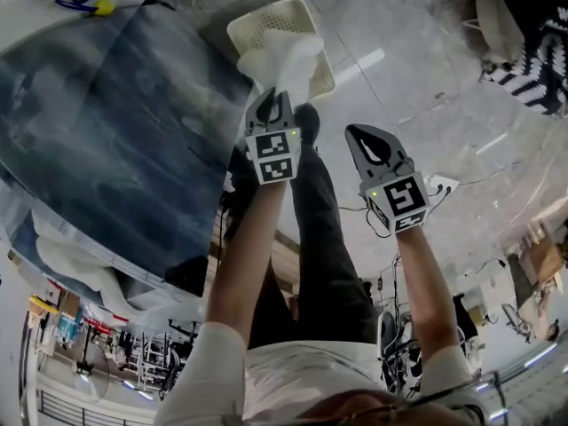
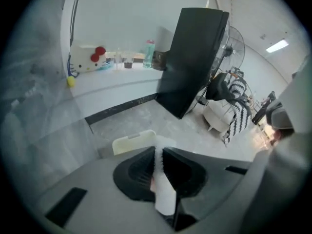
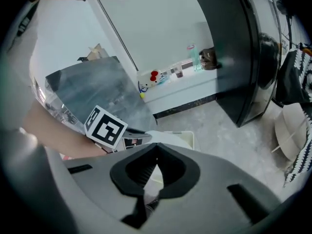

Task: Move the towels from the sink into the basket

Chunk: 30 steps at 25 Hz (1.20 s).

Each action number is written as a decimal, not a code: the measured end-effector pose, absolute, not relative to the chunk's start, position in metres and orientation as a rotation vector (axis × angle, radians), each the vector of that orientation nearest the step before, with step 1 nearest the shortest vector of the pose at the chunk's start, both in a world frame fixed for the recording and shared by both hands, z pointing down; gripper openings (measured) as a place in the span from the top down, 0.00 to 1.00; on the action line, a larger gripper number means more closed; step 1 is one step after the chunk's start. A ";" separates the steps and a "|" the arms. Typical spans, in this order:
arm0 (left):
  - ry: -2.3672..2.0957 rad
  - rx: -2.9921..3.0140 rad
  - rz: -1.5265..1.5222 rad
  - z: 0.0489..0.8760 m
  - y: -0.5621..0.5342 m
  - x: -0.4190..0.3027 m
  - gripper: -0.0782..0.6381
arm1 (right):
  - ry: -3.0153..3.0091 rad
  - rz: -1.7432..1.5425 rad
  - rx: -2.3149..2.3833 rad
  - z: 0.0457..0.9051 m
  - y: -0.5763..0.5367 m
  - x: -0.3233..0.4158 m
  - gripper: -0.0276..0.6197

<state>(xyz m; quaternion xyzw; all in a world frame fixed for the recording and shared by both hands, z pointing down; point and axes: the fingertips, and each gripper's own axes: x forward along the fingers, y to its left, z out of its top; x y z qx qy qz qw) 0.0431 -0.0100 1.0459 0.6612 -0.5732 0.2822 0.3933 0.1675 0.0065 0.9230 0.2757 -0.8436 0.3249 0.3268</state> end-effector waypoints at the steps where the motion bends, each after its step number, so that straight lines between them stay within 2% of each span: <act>1: -1.439 1.654 0.723 1.057 -0.007 0.044 0.84 | -2.205 0.857 0.719 0.930 0.007 0.168 0.95; 3: -1.401 1.629 0.740 1.074 -0.004 0.048 0.84 | -2.197 0.862 0.715 0.939 0.008 0.168 0.95; 6: -1.381 1.643 0.758 1.076 -0.007 0.054 0.65 | -2.192 0.859 0.718 0.942 0.008 0.169 0.95; 9: -1.371 1.657 0.752 1.060 -0.005 0.058 0.61 | -2.188 0.859 0.716 0.933 0.012 0.168 0.95; 19: -1.391 1.688 0.657 0.967 -0.005 0.058 0.61 | -2.206 0.793 0.744 0.862 0.002 0.163 0.95; 25: -1.413 1.719 0.570 0.852 -0.008 0.053 0.73 | -2.233 0.743 0.777 0.768 0.000 0.157 0.95; 30: -1.433 1.764 0.488 0.741 -0.016 0.040 0.75 | -2.297 0.680 0.756 0.668 -0.003 0.130 0.95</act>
